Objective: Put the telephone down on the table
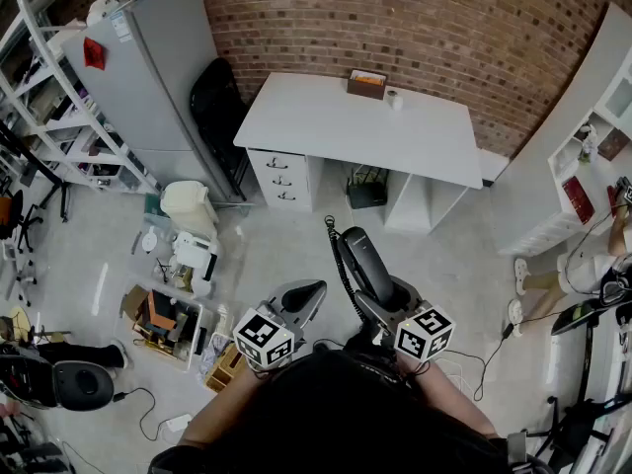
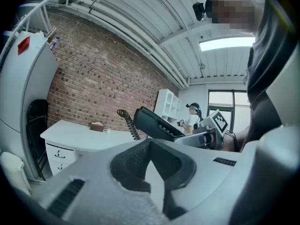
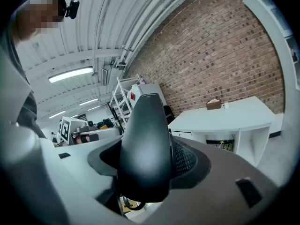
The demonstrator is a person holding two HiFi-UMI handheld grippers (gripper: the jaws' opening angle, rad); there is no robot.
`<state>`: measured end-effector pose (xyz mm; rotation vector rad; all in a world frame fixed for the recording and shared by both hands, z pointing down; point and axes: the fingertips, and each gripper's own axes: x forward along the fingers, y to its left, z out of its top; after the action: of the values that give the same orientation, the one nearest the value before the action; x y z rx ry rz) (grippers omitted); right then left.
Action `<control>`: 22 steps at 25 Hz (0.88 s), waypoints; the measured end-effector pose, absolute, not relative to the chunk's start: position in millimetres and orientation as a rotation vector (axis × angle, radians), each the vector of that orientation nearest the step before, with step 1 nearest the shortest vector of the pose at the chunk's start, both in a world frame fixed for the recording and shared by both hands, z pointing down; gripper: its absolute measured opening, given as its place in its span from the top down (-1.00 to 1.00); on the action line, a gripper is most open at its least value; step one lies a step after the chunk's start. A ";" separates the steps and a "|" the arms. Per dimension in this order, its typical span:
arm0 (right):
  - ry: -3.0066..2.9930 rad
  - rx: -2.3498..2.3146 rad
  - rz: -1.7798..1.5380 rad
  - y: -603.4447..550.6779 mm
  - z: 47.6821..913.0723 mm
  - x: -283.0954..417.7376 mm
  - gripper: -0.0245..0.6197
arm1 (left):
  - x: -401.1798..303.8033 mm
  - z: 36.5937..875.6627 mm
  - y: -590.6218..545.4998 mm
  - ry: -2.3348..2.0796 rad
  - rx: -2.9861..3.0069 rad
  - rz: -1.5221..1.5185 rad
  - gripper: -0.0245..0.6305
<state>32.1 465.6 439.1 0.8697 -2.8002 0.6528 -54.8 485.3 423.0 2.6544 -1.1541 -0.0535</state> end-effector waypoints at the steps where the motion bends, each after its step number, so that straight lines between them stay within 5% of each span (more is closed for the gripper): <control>1: -2.802 0.868 0.655 465.9 439.0 32.4 0.08 | -54.3 423.5 485.5 -1.153 2.652 -0.053 0.91; 22: -2.852 0.886 0.669 392.5 438.5 81.1 0.09 | 0.1 432.6 408.5 -1.103 2.662 -0.001 0.91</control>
<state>81.1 392.5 438.5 0.8857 -2.8523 0.6693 0.1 408.5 432.6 2.6620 -1.1035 -0.0014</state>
